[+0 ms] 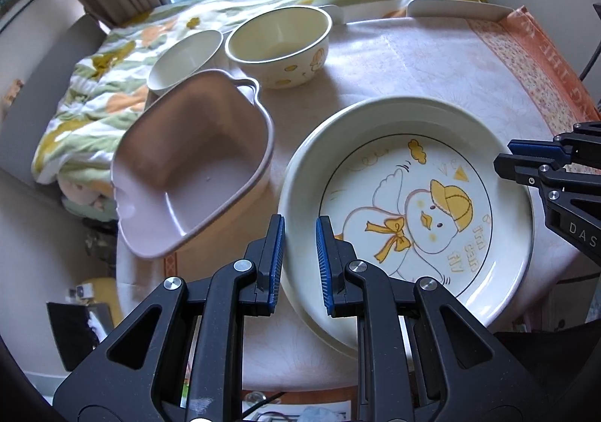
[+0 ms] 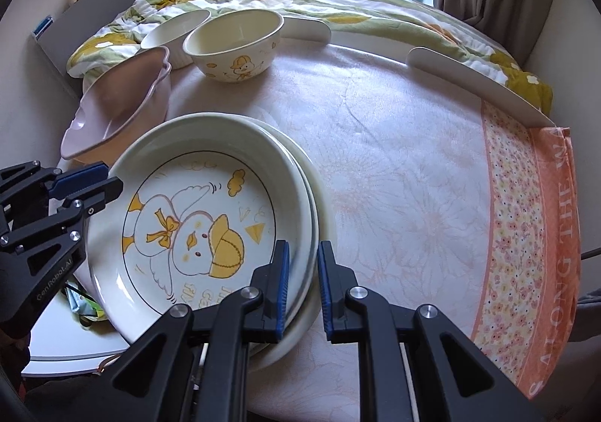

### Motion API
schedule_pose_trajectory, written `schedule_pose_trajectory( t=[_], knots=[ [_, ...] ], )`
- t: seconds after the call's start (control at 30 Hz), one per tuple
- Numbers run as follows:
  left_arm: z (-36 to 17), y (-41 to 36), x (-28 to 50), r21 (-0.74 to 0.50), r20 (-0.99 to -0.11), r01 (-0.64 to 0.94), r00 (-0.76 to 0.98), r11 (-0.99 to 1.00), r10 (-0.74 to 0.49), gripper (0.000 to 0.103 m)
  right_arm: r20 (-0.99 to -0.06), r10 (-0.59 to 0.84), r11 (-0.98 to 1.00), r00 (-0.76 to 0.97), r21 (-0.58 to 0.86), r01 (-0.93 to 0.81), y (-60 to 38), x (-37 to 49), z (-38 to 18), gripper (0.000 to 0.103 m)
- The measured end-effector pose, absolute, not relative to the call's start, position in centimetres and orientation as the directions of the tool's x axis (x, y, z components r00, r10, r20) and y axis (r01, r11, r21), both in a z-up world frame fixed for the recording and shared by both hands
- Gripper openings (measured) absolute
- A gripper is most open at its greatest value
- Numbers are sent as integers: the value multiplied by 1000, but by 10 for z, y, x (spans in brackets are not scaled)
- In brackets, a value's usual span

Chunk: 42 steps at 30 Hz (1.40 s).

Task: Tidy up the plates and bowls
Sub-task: 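Open both grippers and withdraw from the plate stack, then reach both grippers to the pink square bowl rim and close them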

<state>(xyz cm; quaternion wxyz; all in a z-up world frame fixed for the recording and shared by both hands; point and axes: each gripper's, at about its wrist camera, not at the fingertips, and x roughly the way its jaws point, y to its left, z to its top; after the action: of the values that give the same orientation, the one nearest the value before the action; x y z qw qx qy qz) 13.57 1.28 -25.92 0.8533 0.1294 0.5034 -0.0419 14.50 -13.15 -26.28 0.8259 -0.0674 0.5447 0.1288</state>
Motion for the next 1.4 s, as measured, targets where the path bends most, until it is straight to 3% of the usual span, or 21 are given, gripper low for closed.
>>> schedule_pose_trajectory(
  t=[0.27, 0.5, 0.53, 0.6, 0.63, 0.67, 0.7, 0.73, 0.77, 0.83, 0.97, 1.1, 1.27, 1.3, 1.4],
  knots=[
    [-255, 14, 136, 130, -879, 188, 477, 974, 25, 15, -914, 160, 958, 374, 52, -283, -136, 144, -260, 14],
    [-223, 37, 133, 77, -857, 74, 514, 994, 28, 15, -888, 247, 955, 387, 156, -251, -157, 155, -241, 14],
    [-219, 42, 134, 51, -858, 51, 513, 997, 18, 16, -884, 257, 952, 390, 163, -257, -158, 157, -238, 20],
    [-211, 56, 134, 12, -861, 1, 508, 1000, 10, 16, -870, 287, 943, 402, 184, -277, -159, 160, -228, 59],
    [-207, 62, 134, 4, -863, -29, 505, 1000, 18, 16, -858, 313, 934, 408, 200, -295, -159, 162, -221, 95],
    [-205, 68, 134, -2, -864, -53, 503, 999, 25, 18, -844, 338, 924, 417, 215, -315, -158, 164, -214, 103],
    [-202, 75, 133, -14, -863, -81, 504, 997, 29, 19, -827, 366, 913, 428, 228, -339, -157, 165, -207, 103],
    [-199, 81, 133, -20, -863, -101, 504, 995, 34, 30, -814, 382, 905, 437, 233, -356, -156, 168, -200, 103],
    [-197, 88, 132, -22, -862, -125, 504, 992, 45, 61, -807, 394, 899, 440, 237, -369, -154, 172, -195, 103],
    [-191, 100, 127, -27, -847, -177, 527, 984, 72, 102, -787, 438, 874, 435, 259, -410, -147, 181, -187, 103],
    [-188, 123, 124, -45, -846, -245, 524, 969, 93, 103, -773, 481, 826, 413, 242, -509, -122, 193, -181, 103],
    [-200, 156, 123, -157, -862, -280, 507, 947, 7, 103, -820, 435, 809, 373, 174, -561, -84, 205, -187, 103],
    [-219, 188, 131, -286, -849, -320, 521, 903, -85, 102, -867, 409, 808, 285, 199, -554, -41, 227, -208, 103],
    [-226, 192, 135, -304, -850, -318, 517, 898, -104, 101, -874, 405, 810, 268, 207, -549, -36, 230, -214, 103],
    [-246, 199, 152, -330, -862, -296, 482, 896, -158, 83, -895, 381, 832, 233, 222, -508, -19, 243, -229, 103]
  ],
)
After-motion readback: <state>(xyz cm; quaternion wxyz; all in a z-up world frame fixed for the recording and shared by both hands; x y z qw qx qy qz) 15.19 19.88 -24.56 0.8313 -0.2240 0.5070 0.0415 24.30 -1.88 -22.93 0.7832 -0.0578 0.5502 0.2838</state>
